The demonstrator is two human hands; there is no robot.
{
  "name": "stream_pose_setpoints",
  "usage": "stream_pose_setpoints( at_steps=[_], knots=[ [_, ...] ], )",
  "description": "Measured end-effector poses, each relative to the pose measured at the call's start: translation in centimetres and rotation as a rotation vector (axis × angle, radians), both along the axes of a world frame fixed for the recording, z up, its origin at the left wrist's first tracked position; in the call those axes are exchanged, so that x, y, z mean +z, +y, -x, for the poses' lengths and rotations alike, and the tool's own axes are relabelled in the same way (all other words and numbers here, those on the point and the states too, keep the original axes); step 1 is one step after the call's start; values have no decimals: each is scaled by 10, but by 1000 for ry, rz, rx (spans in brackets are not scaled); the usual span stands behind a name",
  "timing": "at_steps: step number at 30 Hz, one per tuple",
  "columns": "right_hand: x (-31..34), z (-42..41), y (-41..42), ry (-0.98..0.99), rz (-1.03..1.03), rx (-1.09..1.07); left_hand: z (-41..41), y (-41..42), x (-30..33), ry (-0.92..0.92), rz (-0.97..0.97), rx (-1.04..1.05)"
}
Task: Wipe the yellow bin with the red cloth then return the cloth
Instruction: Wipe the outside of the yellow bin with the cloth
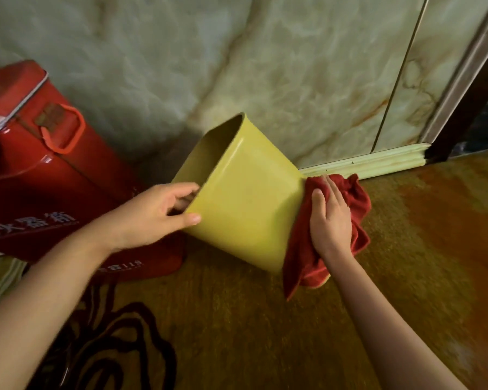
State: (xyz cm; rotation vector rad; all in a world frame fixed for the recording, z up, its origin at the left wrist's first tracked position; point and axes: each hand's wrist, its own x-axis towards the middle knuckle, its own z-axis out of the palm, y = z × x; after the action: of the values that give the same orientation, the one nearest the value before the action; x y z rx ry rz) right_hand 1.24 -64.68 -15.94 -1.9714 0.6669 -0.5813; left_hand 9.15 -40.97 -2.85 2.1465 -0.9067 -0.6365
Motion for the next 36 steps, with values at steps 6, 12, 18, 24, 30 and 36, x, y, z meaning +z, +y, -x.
stream_pose_setpoints(
  at_steps=[6, 12, 18, 24, 30, 36],
  knots=[
    [-2, 54, 73, -11, 318, 152, -22, -21, 21, 198, 1, 321],
    [-12, 76, 114, 15, 350, 228, -20, -32, 5, -369, -77, 298],
    [26, -30, 83, -79, 76, 278, -10, -25, 10, -327, -37, 66],
    [-48, -26, 39, 268, -254, 52, -6, 2, 4, -195, 20, 126],
    [-52, 16, 87, 195, -380, -192, -2, -12, 6, -203, -84, -23],
    [16, -26, 80, 1, -139, 112, -23, -30, 33, -320, -329, -57]
  ],
)
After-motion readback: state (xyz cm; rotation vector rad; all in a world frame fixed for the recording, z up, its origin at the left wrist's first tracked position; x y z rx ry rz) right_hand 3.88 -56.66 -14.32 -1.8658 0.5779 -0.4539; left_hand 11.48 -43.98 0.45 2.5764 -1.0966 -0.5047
